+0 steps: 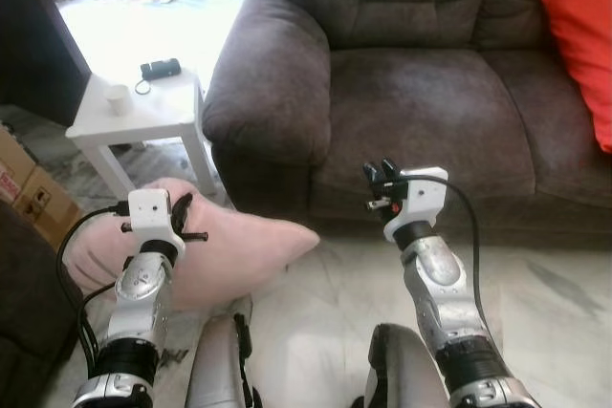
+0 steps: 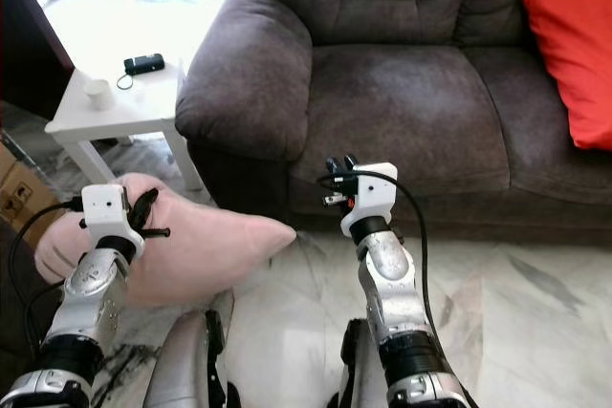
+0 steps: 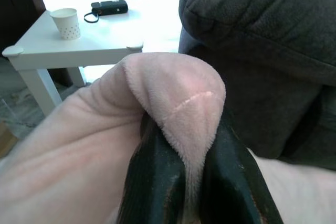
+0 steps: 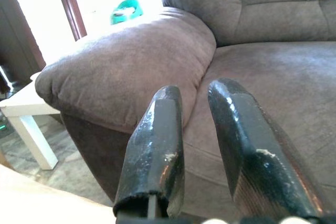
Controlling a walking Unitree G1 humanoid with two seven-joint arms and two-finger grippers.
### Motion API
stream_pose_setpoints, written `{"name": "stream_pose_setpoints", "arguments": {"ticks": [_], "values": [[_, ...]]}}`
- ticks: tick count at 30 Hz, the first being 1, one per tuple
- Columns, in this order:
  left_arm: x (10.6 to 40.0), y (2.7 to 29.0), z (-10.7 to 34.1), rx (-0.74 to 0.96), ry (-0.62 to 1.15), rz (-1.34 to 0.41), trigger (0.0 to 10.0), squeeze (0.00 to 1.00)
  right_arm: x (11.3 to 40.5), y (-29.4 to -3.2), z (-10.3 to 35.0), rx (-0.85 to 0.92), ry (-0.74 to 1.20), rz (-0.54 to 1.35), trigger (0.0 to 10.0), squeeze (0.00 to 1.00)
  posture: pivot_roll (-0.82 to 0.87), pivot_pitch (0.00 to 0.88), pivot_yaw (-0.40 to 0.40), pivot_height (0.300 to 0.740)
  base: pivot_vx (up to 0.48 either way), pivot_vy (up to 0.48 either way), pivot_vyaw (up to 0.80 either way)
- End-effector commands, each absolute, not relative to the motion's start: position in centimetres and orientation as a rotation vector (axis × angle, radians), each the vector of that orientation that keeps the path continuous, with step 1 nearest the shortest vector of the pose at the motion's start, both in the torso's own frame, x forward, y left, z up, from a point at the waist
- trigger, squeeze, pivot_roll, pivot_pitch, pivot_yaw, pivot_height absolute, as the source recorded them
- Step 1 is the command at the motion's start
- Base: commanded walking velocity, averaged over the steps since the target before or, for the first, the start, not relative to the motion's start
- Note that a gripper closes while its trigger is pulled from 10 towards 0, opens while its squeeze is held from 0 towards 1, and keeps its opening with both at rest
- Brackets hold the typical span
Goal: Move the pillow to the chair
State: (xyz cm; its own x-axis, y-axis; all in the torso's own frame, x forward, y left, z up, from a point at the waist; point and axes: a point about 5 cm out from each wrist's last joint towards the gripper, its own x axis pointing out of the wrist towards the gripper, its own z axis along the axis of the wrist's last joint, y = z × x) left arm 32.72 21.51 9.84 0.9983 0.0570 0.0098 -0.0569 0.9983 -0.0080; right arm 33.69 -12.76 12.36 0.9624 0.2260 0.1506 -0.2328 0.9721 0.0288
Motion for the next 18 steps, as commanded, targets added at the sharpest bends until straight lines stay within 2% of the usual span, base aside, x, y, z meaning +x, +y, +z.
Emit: {"name": "stream_pose_setpoints", "arguments": {"ticks": [1, 18], "values": [[33.23, 21.28, 12.26, -0.001, -0.110, 0.042, 10.0, 0.00, 33.97, -12.79, 12.57, 0.052, -0.155, 0.222, 10.0, 0.00, 0.07, 0.004, 0.030, 0.557, 0.000, 0.000, 0.00], [33.12, 20.52, 12.70, -0.028, -0.112, 0.047, 10.0, 0.00, 34.51, -12.77, 13.07, 0.063, -0.168, 0.205, 10.0, 0.00, 0.07, 0.026, 0.015, 0.557, 0.000, 0.000, 0.00]]}}
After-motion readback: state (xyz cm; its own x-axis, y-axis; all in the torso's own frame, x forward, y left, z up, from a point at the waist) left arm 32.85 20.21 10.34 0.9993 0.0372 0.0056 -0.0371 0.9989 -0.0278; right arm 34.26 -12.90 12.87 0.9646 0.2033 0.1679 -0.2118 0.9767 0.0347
